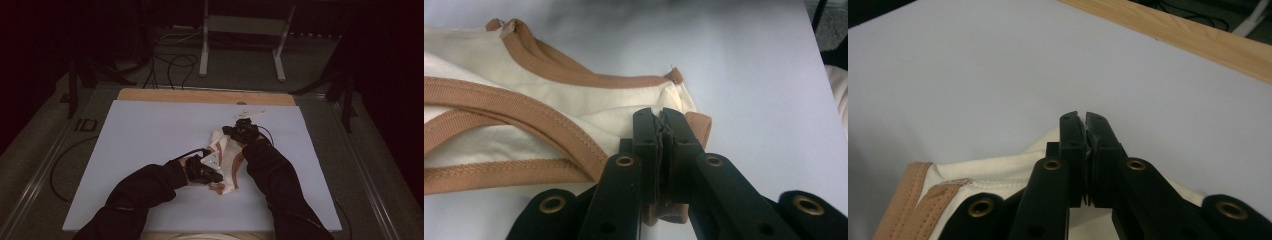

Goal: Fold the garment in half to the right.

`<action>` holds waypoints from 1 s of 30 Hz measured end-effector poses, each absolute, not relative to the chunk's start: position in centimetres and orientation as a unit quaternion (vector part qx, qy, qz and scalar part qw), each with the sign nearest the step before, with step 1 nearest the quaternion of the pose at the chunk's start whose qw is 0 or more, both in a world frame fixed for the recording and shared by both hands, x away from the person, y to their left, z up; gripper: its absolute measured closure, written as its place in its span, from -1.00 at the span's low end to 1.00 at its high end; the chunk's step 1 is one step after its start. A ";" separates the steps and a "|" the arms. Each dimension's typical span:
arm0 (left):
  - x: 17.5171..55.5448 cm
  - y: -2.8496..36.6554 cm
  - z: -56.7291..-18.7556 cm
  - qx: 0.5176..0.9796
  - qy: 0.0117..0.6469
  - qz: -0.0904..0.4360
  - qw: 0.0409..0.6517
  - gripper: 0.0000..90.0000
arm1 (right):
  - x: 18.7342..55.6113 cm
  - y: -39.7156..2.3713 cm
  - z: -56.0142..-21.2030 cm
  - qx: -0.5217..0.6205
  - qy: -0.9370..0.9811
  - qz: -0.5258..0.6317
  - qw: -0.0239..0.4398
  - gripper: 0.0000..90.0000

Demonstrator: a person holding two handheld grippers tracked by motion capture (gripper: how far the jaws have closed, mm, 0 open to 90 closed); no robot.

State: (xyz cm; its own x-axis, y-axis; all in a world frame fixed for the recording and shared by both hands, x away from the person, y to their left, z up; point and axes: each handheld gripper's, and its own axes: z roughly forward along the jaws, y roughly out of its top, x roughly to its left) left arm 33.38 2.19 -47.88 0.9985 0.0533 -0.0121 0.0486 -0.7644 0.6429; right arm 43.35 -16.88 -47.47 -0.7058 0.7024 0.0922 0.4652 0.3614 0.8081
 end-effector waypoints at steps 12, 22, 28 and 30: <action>34.1 -0.3 -48.9 0.943 0.043 -0.011 0.330 0.93 | 43.8 -18.9 -48.6 0.366 0.809 0.437 0.141 0.94; 34.5 -1.9 -49.3 0.942 0.058 -0.007 0.329 0.92 | 44.8 -19.4 -49.5 0.373 0.805 0.438 0.144 0.93; 34.6 -2.1 -49.5 0.941 0.064 -0.011 0.331 0.90 | 44.7 -19.8 -49.3 0.374 0.802 0.443 0.144 0.89; 34.5 -2.0 -49.4 0.939 0.068 -0.011 0.338 0.87 | 44.7 -20.1 -49.4 0.381 0.799 0.444 0.141 0.80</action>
State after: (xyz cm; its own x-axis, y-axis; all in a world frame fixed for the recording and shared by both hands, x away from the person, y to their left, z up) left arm 34.50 -2.00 -49.37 0.9905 0.1197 -0.0672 0.1351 -0.7629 0.6322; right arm 44.66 -20.14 -49.36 -0.6692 0.7345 0.1127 0.4838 0.3155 0.8163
